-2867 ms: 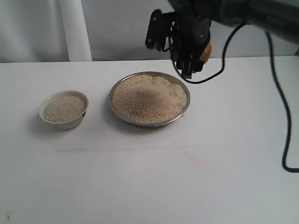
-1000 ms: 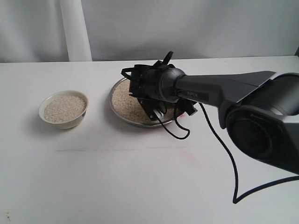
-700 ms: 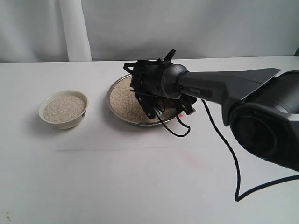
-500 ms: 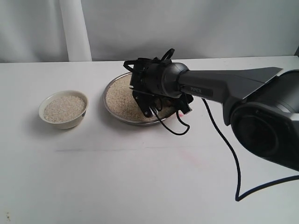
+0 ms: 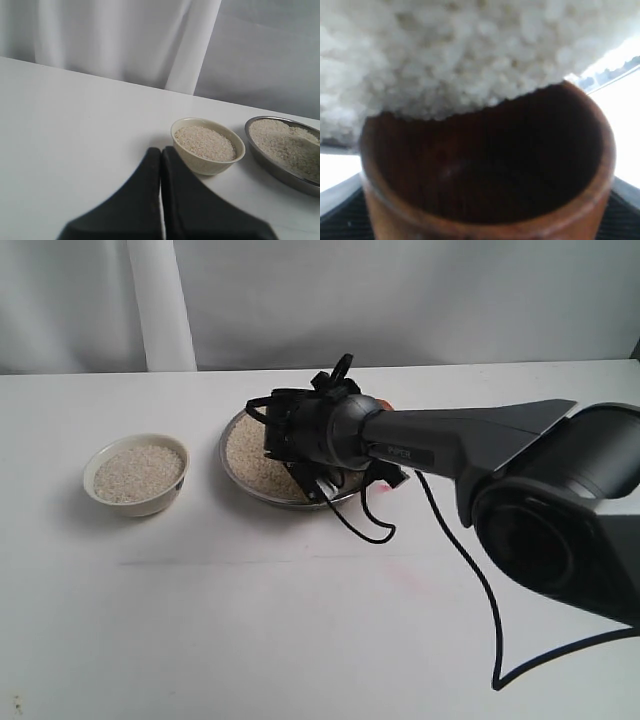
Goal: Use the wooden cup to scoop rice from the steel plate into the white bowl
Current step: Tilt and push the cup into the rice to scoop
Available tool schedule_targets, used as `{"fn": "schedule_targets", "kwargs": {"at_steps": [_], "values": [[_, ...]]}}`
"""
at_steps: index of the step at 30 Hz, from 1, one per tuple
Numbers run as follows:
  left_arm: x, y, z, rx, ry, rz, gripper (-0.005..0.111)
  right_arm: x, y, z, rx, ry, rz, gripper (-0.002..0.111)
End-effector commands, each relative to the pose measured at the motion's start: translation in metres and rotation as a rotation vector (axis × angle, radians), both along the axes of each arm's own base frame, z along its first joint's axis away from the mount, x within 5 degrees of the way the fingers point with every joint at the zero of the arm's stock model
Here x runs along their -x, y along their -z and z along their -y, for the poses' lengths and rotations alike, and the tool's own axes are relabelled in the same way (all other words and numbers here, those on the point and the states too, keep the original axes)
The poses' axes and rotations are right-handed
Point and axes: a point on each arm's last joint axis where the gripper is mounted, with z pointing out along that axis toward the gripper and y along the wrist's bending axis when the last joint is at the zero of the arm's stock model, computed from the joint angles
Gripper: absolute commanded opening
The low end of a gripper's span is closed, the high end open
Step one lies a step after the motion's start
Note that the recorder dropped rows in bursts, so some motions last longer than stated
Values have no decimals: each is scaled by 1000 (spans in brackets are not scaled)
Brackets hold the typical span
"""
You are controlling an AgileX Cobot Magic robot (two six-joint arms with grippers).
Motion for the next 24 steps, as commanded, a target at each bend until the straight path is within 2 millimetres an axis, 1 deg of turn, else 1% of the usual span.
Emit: {"fn": "schedule_targets", "kwargs": {"at_steps": [1, 3, 5, 7, 10, 14, 19, 24], "values": [[0, 0, 0, 7, 5, 2, 0, 6, 1, -12, 31, -66, 3, 0], [0, 0, 0, 7, 5, 2, 0, 5, -9, -8, 108, -54, 50, 0], [0, 0, 0, 7, 5, 2, 0, 7, -22, -9, 50, -42, 49, 0], [0, 0, 0, 7, 5, 2, 0, 7, -25, -9, 57, -66, 37, 0], [0, 0, 0, 7, 5, 2, 0, 8, -18, -13, 13, -85, 5, 0], [0, 0, 0, 7, 5, 2, 0, 6, -3, -18, -6, -123, -11, 0], [0, 0, 0, 7, 5, 2, 0, 6, 3, -21, -75, -127, -31, 0], [0, 0, 0, 7, 5, 2, 0, 8, 8, -28, -188, -127, -49, 0]]}}
